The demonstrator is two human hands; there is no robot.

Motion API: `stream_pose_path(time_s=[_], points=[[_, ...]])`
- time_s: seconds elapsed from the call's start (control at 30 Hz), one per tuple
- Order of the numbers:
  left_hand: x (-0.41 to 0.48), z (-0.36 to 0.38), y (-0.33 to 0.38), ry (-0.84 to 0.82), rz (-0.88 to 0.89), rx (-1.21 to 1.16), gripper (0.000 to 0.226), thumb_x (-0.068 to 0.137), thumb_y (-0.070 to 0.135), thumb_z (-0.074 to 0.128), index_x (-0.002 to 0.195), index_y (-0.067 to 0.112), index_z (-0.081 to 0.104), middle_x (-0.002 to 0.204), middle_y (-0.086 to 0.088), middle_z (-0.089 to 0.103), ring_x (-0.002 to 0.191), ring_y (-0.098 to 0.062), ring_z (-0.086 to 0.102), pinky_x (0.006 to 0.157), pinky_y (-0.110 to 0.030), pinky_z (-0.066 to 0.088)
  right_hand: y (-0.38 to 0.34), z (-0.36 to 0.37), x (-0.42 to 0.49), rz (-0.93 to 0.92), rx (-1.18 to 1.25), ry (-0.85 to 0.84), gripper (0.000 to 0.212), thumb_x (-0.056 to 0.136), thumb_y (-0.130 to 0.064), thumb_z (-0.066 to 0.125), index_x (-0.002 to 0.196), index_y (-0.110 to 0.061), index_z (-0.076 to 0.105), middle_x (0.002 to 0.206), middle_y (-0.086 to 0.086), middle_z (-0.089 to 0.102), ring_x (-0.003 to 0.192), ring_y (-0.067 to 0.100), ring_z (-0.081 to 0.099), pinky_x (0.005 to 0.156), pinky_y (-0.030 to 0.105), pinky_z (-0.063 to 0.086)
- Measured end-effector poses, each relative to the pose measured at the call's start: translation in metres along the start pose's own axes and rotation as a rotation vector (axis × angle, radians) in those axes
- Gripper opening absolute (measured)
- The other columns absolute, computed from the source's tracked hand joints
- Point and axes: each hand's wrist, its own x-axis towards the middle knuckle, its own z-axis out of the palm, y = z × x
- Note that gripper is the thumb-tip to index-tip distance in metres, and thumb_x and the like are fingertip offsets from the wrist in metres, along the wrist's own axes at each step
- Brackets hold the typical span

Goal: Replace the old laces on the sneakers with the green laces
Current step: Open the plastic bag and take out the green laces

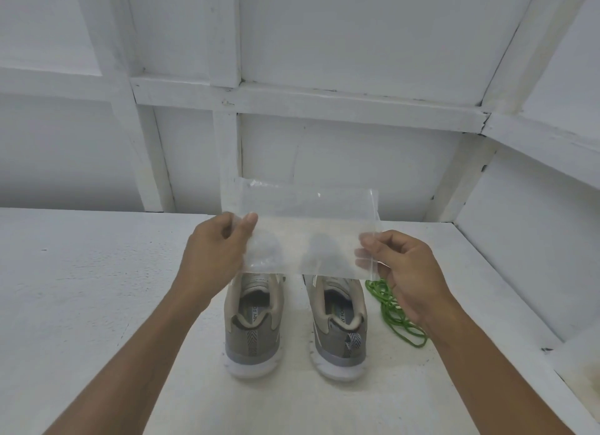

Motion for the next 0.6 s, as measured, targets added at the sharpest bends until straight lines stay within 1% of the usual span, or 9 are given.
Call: stream_pose_path(time_s=[0.07,0.13,0.23,0.27,0.33,0.4,0.43,0.53,0.6], points=[[0.003,-0.003,0.005,-0.072,-0.056,-0.136,0.049,0.086,0.061,0.054,0.091,0.013,0.065,0.083,0.004,0.07,0.071,-0.021,0.069,0.073,-0.038,0.053,-0.001,-0.003,-0.001,0.003,-0.027,-0.04,0.023,0.076,-0.02,0.071,0.087,0.0,0.069,0.102,0.006,0.072,0.083,0.023,0.071,0.088,0.045,0.055],[0.006,-0.006,0.011,-0.075,-0.088,-0.241,0.044,0.088,0.056,0.054,0.095,0.015,0.065,0.092,0.001,0.072,0.076,-0.021,0.073,0.078,-0.04,0.055,-0.003,-0.003,-0.003,0.009,-0.048,-0.093,0.023,0.076,-0.018,0.071,0.089,0.0,0.067,0.098,0.005,0.073,0.086,0.028,0.07,0.085,0.045,0.056],[0.008,-0.005,0.019,-0.023,-0.063,-0.301,0.031,0.097,0.038,0.053,0.089,0.009,0.063,0.081,-0.001,0.066,0.064,-0.017,0.068,0.069,-0.036,0.055,-0.007,0.0,-0.008,-0.003,-0.037,-0.136,0.02,0.083,-0.004,0.068,0.1,-0.001,0.057,0.095,0.007,0.071,0.088,0.034,0.069,0.073,0.038,0.057],[0.008,-0.005,0.021,-0.022,-0.058,-0.31,0.028,0.097,0.035,0.053,0.087,0.011,0.063,0.078,0.0,0.064,0.061,-0.017,0.065,0.066,-0.034,0.054,-0.009,0.001,-0.008,0.016,-0.025,-0.139,0.025,0.084,-0.008,0.068,0.104,-0.004,0.054,0.093,0.005,0.071,0.087,0.034,0.07,0.072,0.039,0.056],[0.006,-0.004,0.023,-0.039,-0.051,-0.337,0.023,0.097,0.03,0.055,0.083,0.015,0.064,0.076,-0.001,0.062,0.057,-0.017,0.06,0.06,-0.032,0.05,-0.013,0.001,-0.005,0.067,-0.012,-0.147,0.038,0.082,-0.028,0.069,0.111,-0.009,0.053,0.087,0.003,0.07,0.086,0.033,0.069,0.076,0.044,0.055],[0.004,-0.003,0.023,-0.062,-0.042,-0.357,0.021,0.096,0.027,0.057,0.079,0.017,0.064,0.075,-0.002,0.061,0.054,-0.019,0.058,0.055,-0.031,0.046,-0.018,0.003,-0.001,0.077,-0.064,-0.128,0.037,0.082,-0.045,0.064,0.102,-0.014,0.063,0.082,0.001,0.066,0.084,0.029,0.069,0.081,0.049,0.055],[0.003,-0.003,0.023,-0.071,-0.035,-0.366,0.021,0.096,0.026,0.057,0.078,0.016,0.064,0.074,-0.002,0.061,0.053,-0.02,0.057,0.053,-0.03,0.044,-0.02,0.004,0.0,0.068,-0.09,-0.104,0.033,0.086,-0.046,0.061,0.094,-0.014,0.067,0.079,0.001,0.064,0.079,0.025,0.068,0.082,0.049,0.054],[0.001,-0.004,0.021,-0.072,-0.037,-0.388,0.026,0.096,0.027,0.057,0.077,0.011,0.062,0.072,-0.003,0.058,0.051,-0.019,0.054,0.048,-0.027,0.04,-0.021,0.008,0.001,0.032,-0.099,-0.036,0.031,0.091,-0.034,0.06,0.071,-0.014,0.072,0.073,0.002,0.062,0.068,0.014,0.064,0.08,0.045,0.054],[0.0,-0.007,0.019,-0.071,-0.069,-0.392,0.027,0.095,0.028,0.058,0.078,0.008,0.064,0.07,-0.003,0.058,0.051,-0.017,0.053,0.047,-0.025,0.039,-0.021,0.008,0.001,0.014,-0.08,-0.019,0.03,0.088,-0.034,0.062,0.067,-0.014,0.071,0.07,0.001,0.062,0.066,0.012,0.061,0.075,0.039,0.054]])
